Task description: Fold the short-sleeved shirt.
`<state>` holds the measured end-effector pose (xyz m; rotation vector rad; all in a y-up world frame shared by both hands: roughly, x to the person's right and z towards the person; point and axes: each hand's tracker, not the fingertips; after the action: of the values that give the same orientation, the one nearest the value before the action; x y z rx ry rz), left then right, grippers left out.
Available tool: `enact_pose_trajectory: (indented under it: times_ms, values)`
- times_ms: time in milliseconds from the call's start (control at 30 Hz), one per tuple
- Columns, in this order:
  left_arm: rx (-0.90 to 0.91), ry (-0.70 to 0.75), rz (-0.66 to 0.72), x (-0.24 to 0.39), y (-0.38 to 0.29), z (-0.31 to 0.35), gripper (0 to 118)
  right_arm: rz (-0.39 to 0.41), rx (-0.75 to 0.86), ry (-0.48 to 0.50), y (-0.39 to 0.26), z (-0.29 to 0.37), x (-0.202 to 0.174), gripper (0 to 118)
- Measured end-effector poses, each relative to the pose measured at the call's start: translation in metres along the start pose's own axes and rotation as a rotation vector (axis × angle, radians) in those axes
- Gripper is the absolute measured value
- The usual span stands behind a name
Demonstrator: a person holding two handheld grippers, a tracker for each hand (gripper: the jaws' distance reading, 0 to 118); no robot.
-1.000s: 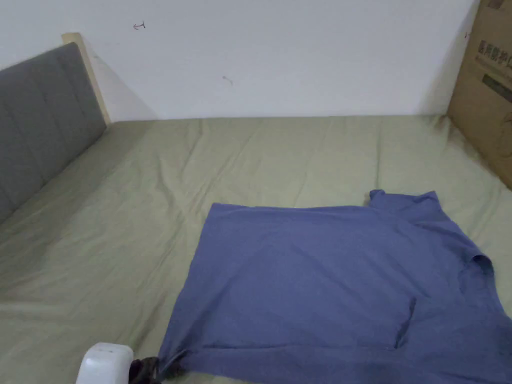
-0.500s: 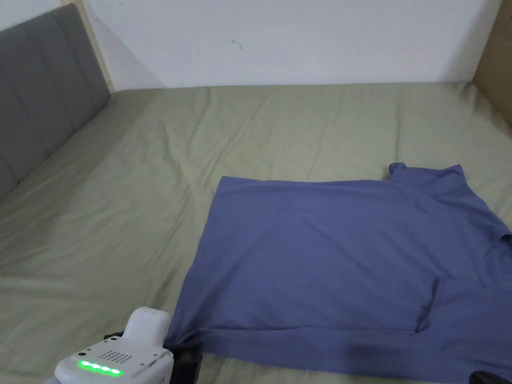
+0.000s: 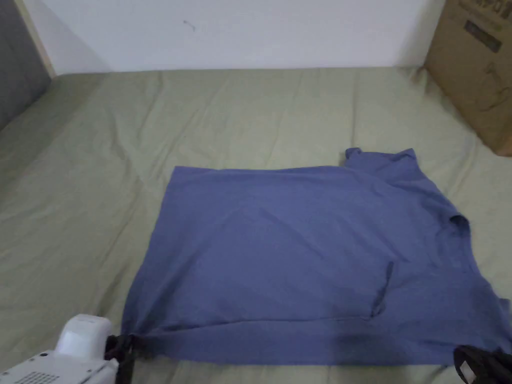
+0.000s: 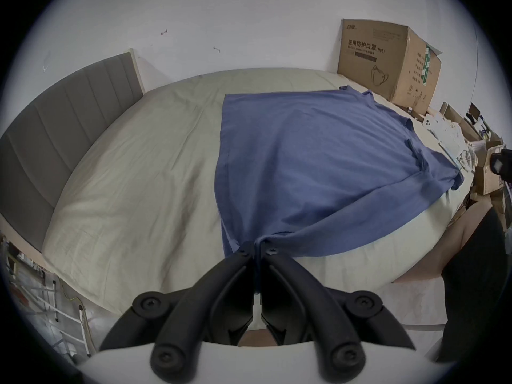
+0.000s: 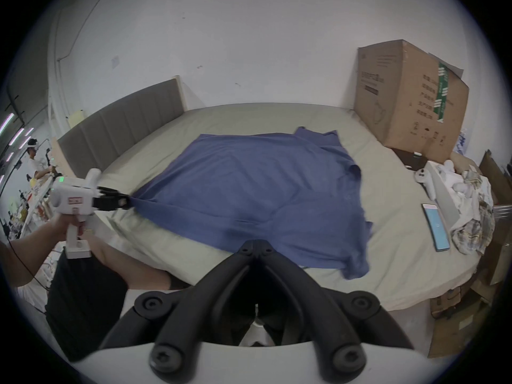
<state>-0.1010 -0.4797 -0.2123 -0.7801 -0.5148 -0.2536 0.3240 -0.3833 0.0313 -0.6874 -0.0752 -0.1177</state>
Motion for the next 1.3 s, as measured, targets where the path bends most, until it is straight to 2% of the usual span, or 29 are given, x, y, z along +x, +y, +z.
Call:
enact_pose_trajectory:
  times_ms: [67,100,167,200,300,400,433,467,500,533,567,600,633,667,767,900,933,967,1100,1167,1200,1233,1300]
  values:
    - [0.015,-0.017,0.024,0.000,0.005,0.005,3,-0.023,-0.046,-0.074,0.004,-0.008,0.025,1]
    - [0.018,-0.021,0.026,0.001,0.008,0.007,3,-0.043,-0.071,-0.105,0.005,-0.017,0.041,26]
    - [0.025,-0.027,0.023,0.000,0.012,0.006,3,-0.092,-0.106,-0.140,0.001,-0.030,0.071,96]
    - [0.025,-0.027,0.017,0.000,0.014,0.006,3,-0.124,-0.140,-0.137,-0.001,-0.040,0.084,114]
    - [0.021,-0.028,0.009,0.002,0.020,0.003,3,-0.164,-0.165,-0.187,-0.006,-0.062,0.112,113]
    - [0.006,-0.022,0.015,0.002,0.025,-0.002,3,-0.190,-0.211,-0.188,-0.010,-0.086,0.132,112]
    - [0.001,-0.026,0.023,0.002,0.026,-0.003,3,-0.208,-0.244,-0.203,-0.008,-0.089,0.130,109]
    - [-0.004,-0.031,0.028,0.002,0.026,-0.005,3,-0.213,-0.279,-0.186,-0.009,-0.096,0.133,100]
    - [-0.006,-0.030,0.030,0.004,0.026,-0.006,3,-0.220,-0.264,-0.172,-0.012,-0.101,0.137,74]
    - [-0.011,-0.029,0.029,-0.003,0.024,-0.011,3,-0.225,-0.264,-0.141,-0.015,-0.106,0.140,61]
    - [-0.022,-0.025,0.027,-0.002,0.023,-0.014,3,-0.220,-0.264,-0.140,-0.015,-0.108,0.138,61]
    - [-0.030,-0.024,0.028,-0.002,0.022,-0.016,3,-0.223,-0.266,-0.139,-0.017,-0.113,0.139,18]
    - [-0.036,-0.027,0.033,-0.004,0.021,-0.018,3,-0.248,-0.295,-0.151,-0.017,-0.116,0.139,4]
    - [-0.045,-0.024,0.039,-0.006,0.019,-0.020,3,-0.291,-0.296,-0.145,-0.023,-0.121,0.142,4]
    - [-0.048,-0.035,0.065,-0.007,0.019,-0.020,3,-0.254,-0.271,-0.155,-0.030,-0.120,0.140,4]
    - [-0.031,-0.044,0.067,-0.009,0.023,-0.012,3,-0.262,-0.179,-0.152,-0.019,-0.095,0.137,4]
    - [-0.019,-0.047,0.061,-0.012,0.026,-0.009,3,-0.260,-0.158,-0.151,-0.014,-0.088,0.136,4]
    - [-0.012,-0.047,0.057,-0.012,0.031,-0.006,3,-0.251,-0.134,-0.151,0.004,-0.068,0.119,4]
    - [0.020,-0.073,0.075,-0.003,0.065,0.012,3,-0.231,-0.077,-0.140,0.041,-0.052,0.113,4]
    - [0.034,-0.084,0.092,-0.007,0.083,0.008,3,-0.226,-0.075,-0.128,0.062,-0.056,0.114,4]
    - [0.038,-0.085,0.100,-0.026,0.082,-0.019,3,-0.207,-0.076,-0.127,0.072,-0.061,0.114,4]
    - [0.037,-0.089,0.106,-0.030,0.092,-0.029,3,-0.182,-0.085,-0.134,0.071,-0.080,0.138,4]
    - [0.010,-0.116,0.135,-0.037,0.111,-0.052,3,-0.138,-0.122,-0.134,0.089,-0.104,0.147,4]
